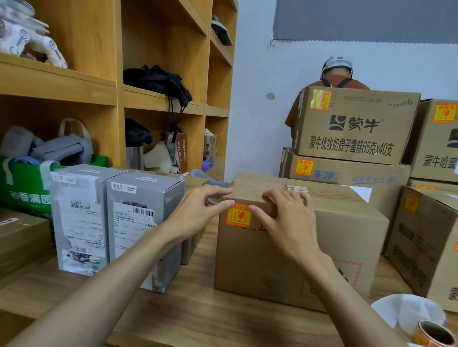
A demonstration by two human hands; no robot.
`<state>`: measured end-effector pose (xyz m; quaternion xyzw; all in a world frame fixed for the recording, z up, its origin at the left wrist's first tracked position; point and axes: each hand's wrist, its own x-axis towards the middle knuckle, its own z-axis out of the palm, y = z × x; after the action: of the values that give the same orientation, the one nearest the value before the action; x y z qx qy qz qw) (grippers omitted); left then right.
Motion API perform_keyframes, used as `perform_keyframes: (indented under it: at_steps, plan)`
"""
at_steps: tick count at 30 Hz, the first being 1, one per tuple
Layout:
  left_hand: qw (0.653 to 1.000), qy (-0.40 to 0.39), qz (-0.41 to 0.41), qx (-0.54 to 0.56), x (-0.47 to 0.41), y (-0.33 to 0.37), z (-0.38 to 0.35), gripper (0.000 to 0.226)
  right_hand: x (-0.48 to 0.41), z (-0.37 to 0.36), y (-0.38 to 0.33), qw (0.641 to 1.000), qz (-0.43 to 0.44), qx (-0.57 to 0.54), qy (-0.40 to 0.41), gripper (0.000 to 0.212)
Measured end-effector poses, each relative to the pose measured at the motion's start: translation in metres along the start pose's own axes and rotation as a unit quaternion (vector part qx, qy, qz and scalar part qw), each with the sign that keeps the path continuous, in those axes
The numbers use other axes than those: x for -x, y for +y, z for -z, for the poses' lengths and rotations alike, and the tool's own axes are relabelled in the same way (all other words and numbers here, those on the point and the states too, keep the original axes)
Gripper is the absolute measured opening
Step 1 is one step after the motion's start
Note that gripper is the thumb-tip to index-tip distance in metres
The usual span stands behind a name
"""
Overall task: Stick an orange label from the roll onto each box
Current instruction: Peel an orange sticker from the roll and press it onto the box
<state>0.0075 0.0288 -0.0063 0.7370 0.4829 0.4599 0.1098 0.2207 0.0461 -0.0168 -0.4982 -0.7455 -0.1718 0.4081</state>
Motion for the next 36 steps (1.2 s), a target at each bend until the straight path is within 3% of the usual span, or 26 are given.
perform_keyframes:
  at_steps: [6, 17, 23, 27, 31, 36]
  plan:
    - [0.998, 0.057, -0.013, 0.015, 0.003, -0.003, -0.011, 0.027, 0.006, 0.003, 0.007, 0.999, 0.004, -0.034, 0.021, 0.036]
    - [0.997, 0.058, -0.030, 0.043, 0.010, -0.001, -0.016, 0.026, 0.006, 0.007, 0.017, 0.998, 0.036, -0.056, -0.002, 0.053]
    - [0.997, 0.021, -0.068, -0.009, 0.012, -0.011, -0.016, 0.046, 0.007, 0.005, 0.024, 0.997, 0.079, -0.002, -0.020, 0.056]
    - [0.995, 0.039, -0.081, -0.030, 0.015, -0.014, -0.020, 0.049, 0.007, 0.006, 0.022, 0.996, 0.081, 0.010, -0.019, 0.053]
    - [0.995, 0.023, -0.079, -0.062, 0.015, -0.013, -0.023, 0.062, 0.011, 0.006, 0.023, 0.995, 0.099, 0.030, -0.017, 0.066]
    - [0.988, 0.013, -0.096, -0.117, 0.013, -0.010, -0.019, 0.064, 0.009, 0.006, 0.021, 0.994, 0.096, 0.044, -0.020, 0.068]
